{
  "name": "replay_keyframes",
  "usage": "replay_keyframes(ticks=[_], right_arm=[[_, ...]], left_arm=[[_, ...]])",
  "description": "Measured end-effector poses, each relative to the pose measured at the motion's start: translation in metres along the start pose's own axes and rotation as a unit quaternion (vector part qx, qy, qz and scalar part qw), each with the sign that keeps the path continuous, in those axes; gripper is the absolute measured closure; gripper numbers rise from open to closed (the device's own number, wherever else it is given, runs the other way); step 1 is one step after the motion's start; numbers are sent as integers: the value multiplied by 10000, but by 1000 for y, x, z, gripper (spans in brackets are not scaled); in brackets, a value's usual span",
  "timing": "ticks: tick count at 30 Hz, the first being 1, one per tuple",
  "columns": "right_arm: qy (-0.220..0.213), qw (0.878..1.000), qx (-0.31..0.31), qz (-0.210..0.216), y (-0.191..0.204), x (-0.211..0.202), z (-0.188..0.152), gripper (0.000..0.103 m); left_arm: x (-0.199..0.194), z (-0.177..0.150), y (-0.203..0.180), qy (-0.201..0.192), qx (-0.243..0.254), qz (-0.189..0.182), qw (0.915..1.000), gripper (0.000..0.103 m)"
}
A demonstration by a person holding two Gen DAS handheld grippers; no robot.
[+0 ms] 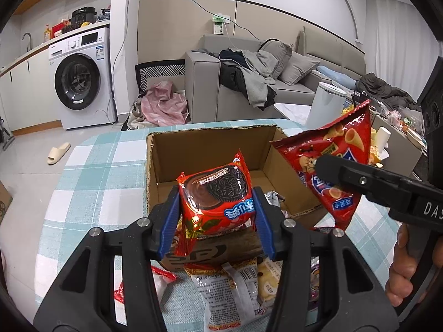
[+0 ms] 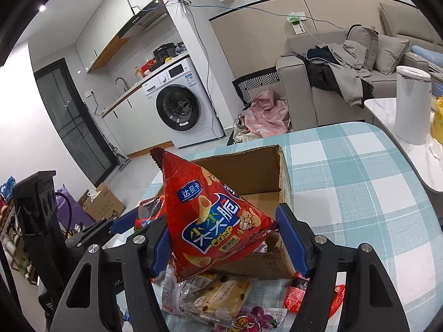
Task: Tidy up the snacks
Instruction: 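Lower the Oreo pack and chip bag into the box and open both tools, then raise both open tools out of the box and move over the remaining snacks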
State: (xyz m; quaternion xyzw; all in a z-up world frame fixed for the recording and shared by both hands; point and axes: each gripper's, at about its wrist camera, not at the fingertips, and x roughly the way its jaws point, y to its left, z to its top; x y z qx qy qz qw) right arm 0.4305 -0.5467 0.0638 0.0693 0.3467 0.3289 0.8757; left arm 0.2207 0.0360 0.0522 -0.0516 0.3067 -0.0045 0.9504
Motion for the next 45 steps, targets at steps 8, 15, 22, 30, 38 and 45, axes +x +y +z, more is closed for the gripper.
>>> replay_keyframes(ticks=[8,15,22,30,38,45], right_arm=[[62,10000,55,-40,-2,16,2,33],[83,9997,224,-62,-6,32,0,33],[72,9997,199,-111,-4,42,2,32],[28,10000,53,-44,-4,30,0,26],[-93,9998,-118,-128,-1,15,3,8],[46,9999,-125,-63,-6,6,-1,1]], left_arm=[[18,0,6,86,-75,16,9999,56],[33,-3,5,162,-62,31,9998,58],[38,-3,10,188,-69,26,9998,59],[22,-6,12,172,-67,-38,9998,47],[-13,-13,13,-38,27,78,10000,20],[-37,-26,21,-25,-77,126,9999,5]])
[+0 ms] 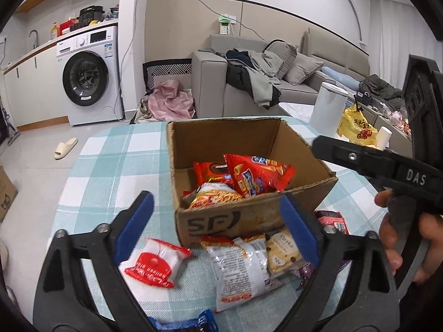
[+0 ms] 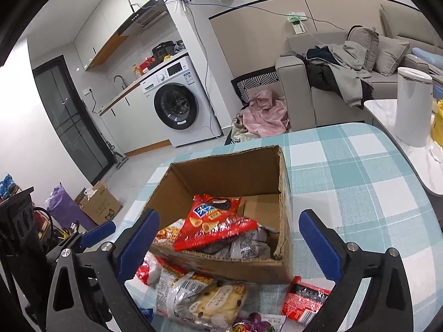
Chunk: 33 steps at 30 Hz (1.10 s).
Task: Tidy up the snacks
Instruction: 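Raise both open tools out of the box and move over the remaining snacks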
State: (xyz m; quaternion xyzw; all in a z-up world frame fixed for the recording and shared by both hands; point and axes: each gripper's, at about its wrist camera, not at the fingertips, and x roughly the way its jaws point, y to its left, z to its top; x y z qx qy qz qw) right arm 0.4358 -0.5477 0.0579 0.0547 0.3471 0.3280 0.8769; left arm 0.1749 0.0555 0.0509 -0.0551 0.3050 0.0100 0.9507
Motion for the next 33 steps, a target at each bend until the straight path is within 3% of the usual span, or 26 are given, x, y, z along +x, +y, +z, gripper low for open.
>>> replay_keyframes(ticks=[10,33], right_arm=[[249,9995,-168,-75,0,-17,-24,1],[841,9950,-527,-113,3,-30,-79,1]], left_arm=[[-30,-18,10,-101,-73,63,9999,1],[-60,-60,12,155,-82,249,9995,1]])
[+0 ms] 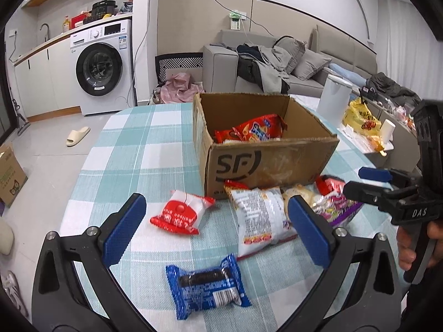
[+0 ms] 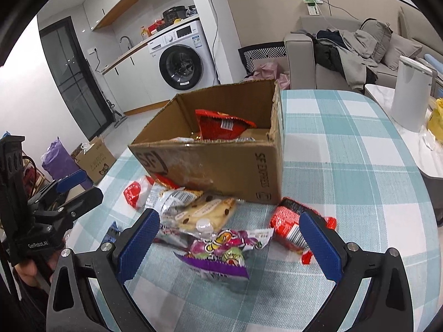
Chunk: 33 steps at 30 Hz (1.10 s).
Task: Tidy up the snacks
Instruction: 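Raise both open tools out of the box and move over the remaining snacks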
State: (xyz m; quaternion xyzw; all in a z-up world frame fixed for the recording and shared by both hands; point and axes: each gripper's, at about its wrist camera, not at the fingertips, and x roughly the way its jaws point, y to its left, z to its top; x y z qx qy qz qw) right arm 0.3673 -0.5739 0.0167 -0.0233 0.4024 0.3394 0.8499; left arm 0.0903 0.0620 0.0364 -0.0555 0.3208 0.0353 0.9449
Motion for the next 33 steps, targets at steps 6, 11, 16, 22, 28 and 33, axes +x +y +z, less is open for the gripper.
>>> replay_keyframes(ticks=[6,11,16,22,28,33], right_arm=[[149,9998,-149,-10,2,2,-7,1],[250,9996,-125,55,3,3,-10,1],[343,9990,-290,84,8,5,-14,1],[416,9984,-342,166,12,10,-17,1],[585,9969,-476,236,20,22,-22,1],[743,9951,-644,142,25,34,-28,1]], left_arm=[[2,-17,3,199,15,77,9998,1],[5,-29,6,362,-37,42,9993,1],[9,-39,10,495,-97,77,9987,1],[20,-52,17,742,-282,71,9968,1],[30,-56,18,879,-261,122,9957,1],[41,-60,17,1040,-213,133,9943,1]])
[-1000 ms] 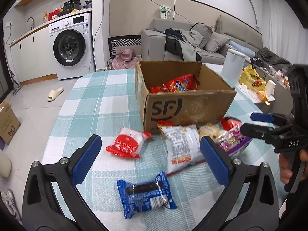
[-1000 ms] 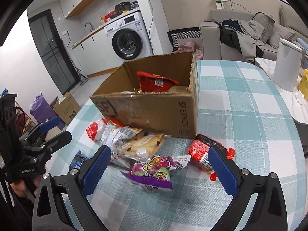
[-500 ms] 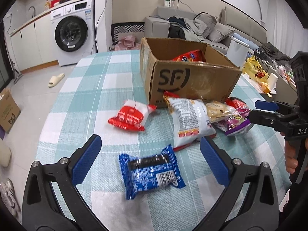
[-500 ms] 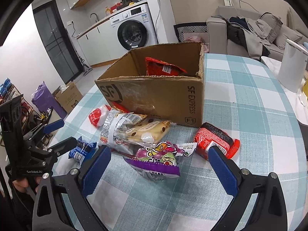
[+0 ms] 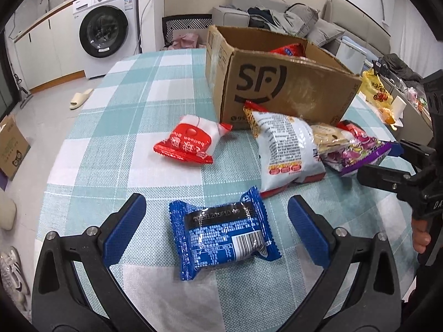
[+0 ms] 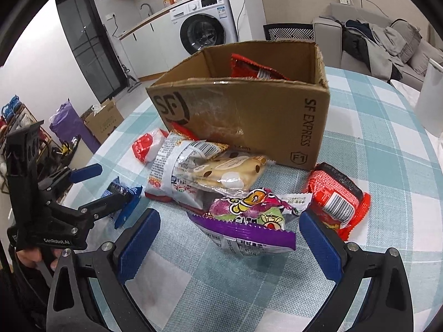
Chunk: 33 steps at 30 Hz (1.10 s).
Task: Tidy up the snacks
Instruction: 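Raise both open tools out of the box and move over the remaining snacks, then grasp the blue cookie pack with the left tool while the right tool grasps the purple-and-white bag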
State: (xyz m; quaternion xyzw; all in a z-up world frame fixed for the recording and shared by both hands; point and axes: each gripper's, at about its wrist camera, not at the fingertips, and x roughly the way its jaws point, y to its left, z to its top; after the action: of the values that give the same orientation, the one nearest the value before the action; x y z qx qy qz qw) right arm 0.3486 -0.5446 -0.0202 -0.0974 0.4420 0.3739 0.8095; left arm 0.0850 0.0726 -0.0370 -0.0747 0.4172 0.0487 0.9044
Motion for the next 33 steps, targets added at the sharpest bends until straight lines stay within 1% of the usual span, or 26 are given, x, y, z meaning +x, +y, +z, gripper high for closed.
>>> replay_keyframes(ticks=[5,12,16,22,25,29,33], right_arm=[[66,9999,-70,-60,1,5,-3,1],[100,9992,-233,-317,2,11,-6,2],[128,9986,-248,-441,1,14,-6,13],[30,9985,-316,-435,3,12,-6,20],[19,9984,-354,-435,5,11,-7,21],[-4,9978,-461,-479,9,10,-8,21],[69,9976,-470,-500,10,15,-9,21]], left_arm=[[11,-2,0,168,14,54,9998,1],[23,-3,-1,341,113,62,9993,1],[28,-4,-1,442,138,98,9989,1],[35,-6,0,577,154,100,9982,1],[38,-6,-1,659,191,94,9976,1],[40,-7,-2,675,238,111,9974,1],[40,-8,-4,699,326,161,9969,1]])
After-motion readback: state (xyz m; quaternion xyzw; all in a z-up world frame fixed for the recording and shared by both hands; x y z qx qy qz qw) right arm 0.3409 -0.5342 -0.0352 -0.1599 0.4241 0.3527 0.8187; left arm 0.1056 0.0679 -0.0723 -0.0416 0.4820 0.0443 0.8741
